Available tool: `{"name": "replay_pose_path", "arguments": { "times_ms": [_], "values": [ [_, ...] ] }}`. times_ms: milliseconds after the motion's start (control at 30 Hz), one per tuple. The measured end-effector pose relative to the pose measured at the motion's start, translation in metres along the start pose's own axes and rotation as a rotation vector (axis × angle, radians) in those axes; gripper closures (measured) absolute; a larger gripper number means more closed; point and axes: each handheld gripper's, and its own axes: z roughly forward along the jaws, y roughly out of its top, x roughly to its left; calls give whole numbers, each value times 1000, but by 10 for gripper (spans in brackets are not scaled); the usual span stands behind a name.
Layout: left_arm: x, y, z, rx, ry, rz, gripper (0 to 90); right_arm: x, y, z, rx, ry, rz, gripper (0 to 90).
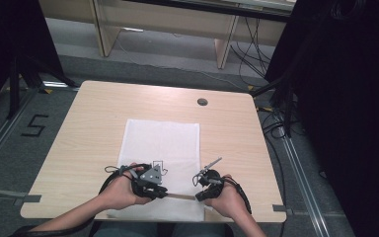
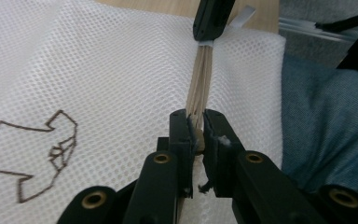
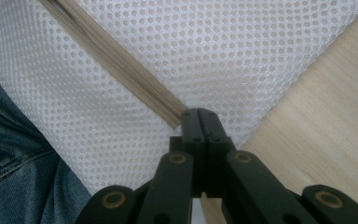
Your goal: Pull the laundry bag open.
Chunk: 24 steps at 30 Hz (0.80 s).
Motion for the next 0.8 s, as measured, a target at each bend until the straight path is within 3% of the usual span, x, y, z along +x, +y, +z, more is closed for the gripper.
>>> {"name": "replay_pose_path", "arguments": {
  "times_ms": [100,267,300,367,400,433,567,633,667,700,800],
  "values": [
    [0,0,0,19,3,18,820,1,0,0,5,14,20,900],
    [2,-1,0,35,7,29,820,-1,0,0,4,12,7,900],
    [1,-1,1,20,-4,5,820,-1,0,0,3,13,6,900],
    [1,-1,1,21,-2,6,820,-2,0,0,-4,10,-6,900],
    [3,0,0,34,1,40,820,-2,0,0,-5,9,-9,900],
    [1,-1,0,29,-4,13,820,-2,0,0,-2,12,-5,900],
    [4,-2,-2,32,-6,21,820,-1,0,0,5,17,2,900],
    [5,-3,-1,18,-16,-8,820,-2,0,0,5,17,4,900],
    [6,-2,-2,32,-11,21,820,-2,0,0,5,18,5,900],
    [6,-3,-2,29,-12,1,820,-2,0,0,8,20,8,900],
    [6,-2,-2,34,-15,1,820,-2,0,0,5,18,5,900]
  ]
}}
